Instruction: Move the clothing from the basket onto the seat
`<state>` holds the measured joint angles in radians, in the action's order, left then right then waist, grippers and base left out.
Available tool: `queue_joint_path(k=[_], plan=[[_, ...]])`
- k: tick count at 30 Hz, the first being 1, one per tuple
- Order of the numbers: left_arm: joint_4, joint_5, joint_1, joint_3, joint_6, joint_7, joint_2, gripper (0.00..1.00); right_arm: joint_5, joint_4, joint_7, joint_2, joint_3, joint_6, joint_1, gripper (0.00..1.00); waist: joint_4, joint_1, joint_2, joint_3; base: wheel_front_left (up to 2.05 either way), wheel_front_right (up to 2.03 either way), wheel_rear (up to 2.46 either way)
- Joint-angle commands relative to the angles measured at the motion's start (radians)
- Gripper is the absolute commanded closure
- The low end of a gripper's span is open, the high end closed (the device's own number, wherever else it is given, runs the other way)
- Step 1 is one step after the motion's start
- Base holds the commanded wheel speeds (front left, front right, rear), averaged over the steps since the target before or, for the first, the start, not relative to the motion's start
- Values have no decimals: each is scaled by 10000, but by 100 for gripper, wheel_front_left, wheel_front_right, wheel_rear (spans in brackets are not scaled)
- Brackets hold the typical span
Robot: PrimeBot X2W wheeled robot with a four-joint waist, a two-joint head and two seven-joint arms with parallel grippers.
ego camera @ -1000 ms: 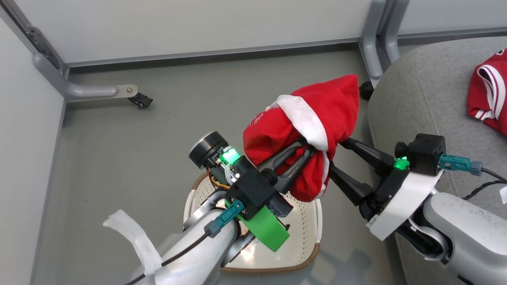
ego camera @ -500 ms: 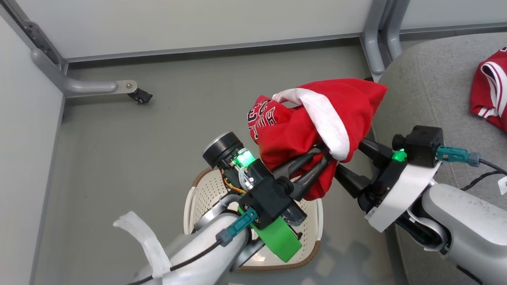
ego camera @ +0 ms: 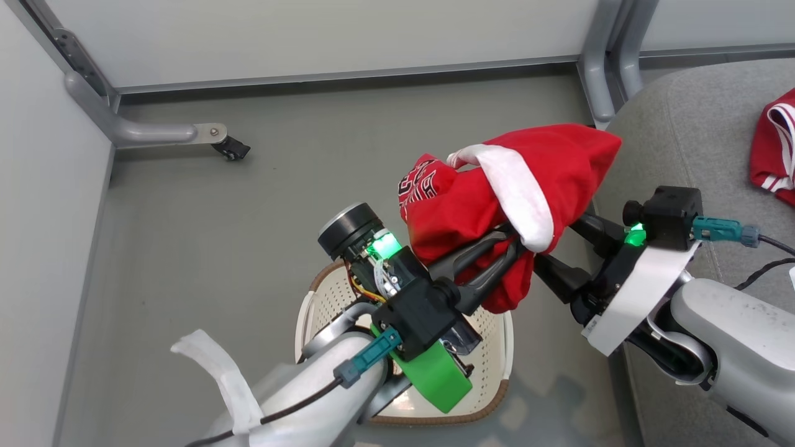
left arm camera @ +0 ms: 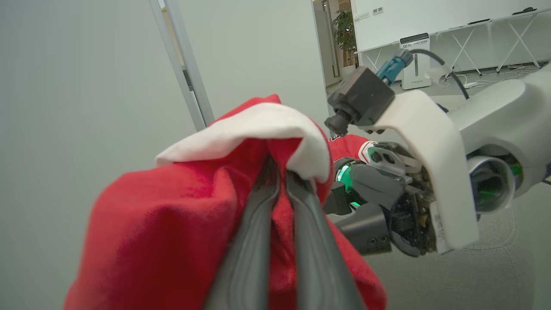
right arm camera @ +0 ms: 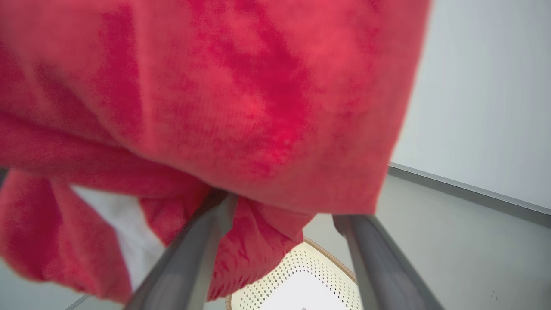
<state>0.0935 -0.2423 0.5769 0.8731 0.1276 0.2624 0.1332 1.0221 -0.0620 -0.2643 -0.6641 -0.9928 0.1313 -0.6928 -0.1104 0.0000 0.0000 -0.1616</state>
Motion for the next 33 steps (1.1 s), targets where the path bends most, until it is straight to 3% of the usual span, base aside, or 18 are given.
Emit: queue_joint_path(k=[1,5,7,29,30,31,32,33], plan=[[-104,24,216,36,45,34,22,100,154,44,0,-21,-146,-11,-209,0,-23,0,0,-10,0,0,0],[-187,-43,312,123,46,34,63,100,507,139,0,-80,-469,-11,-450,0,-100,0,0,-43,0,0,0],[-193,-56,354,75,46,34,88,100,638,230,0,-86,-550,-11,-559,100,-131,0,0,-51,0,0,0],[738,101,-132,-938,38,20,74,100,597,564,0,-8,202,-11,538,100,341,0,0,15,0,0,0],[780,114,-161,-981,38,20,44,62,577,572,0,3,266,-11,593,100,368,0,0,11,0,0,0],[809,145,-191,-1012,38,20,23,11,578,579,0,13,320,-11,644,100,383,0,0,8,0,0,0],[835,185,-220,-1047,38,20,9,0,561,586,0,23,365,-11,700,100,403,0,0,1,0,0,0],[854,206,-236,-1072,38,20,0,0,533,596,0,33,388,-11,730,100,417,0,0,-4,0,0,0]])
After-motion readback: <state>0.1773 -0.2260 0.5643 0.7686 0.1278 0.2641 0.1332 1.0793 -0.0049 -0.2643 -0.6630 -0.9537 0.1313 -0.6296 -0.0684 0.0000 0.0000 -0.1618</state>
